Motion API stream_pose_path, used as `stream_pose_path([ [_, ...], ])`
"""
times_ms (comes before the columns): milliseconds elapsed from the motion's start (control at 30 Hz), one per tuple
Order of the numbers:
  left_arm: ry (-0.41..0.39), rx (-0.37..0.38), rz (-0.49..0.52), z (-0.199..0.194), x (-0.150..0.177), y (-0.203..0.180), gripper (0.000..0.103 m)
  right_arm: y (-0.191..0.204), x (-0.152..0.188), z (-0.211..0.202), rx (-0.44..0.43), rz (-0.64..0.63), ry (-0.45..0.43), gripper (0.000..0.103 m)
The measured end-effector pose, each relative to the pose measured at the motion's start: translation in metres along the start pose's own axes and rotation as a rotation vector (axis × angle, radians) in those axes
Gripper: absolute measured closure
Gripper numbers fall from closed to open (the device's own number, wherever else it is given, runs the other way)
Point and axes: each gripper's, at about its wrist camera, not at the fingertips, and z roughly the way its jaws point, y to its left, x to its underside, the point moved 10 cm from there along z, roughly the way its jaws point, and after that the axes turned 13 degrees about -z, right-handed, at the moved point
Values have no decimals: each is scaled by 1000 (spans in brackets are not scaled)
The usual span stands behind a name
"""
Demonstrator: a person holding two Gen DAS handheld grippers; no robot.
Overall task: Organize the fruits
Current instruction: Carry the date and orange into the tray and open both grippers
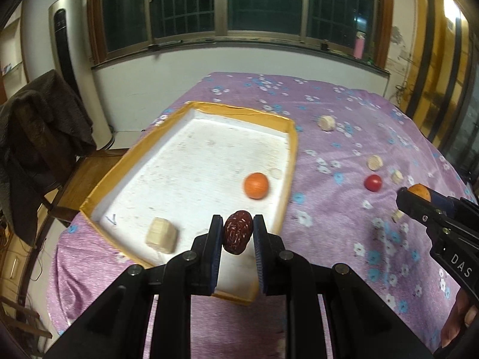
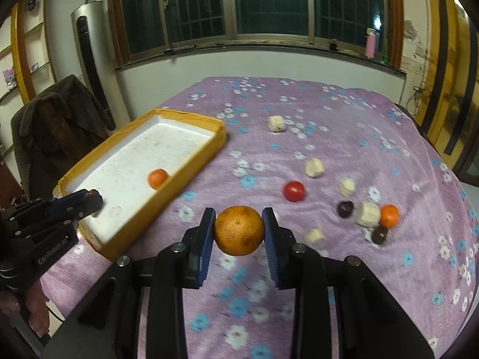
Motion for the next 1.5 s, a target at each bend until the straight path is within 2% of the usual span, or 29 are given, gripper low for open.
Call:
stream_pose_path([
  [400, -1, -49, -70, 9, -18, 44, 84, 51, -49, 27, -71, -51, -28, 70],
  [700, 13, -95, -110, 28, -31, 66, 84, 76, -69, 54, -106, -74, -30, 70],
  [1000, 31, -132, -134, 47, -39, 75, 84, 86, -87, 94, -120, -84, -6, 70],
  [1500, 55, -180, -155, 68, -40, 87, 84, 88, -94, 152, -119, -98, 83, 70],
])
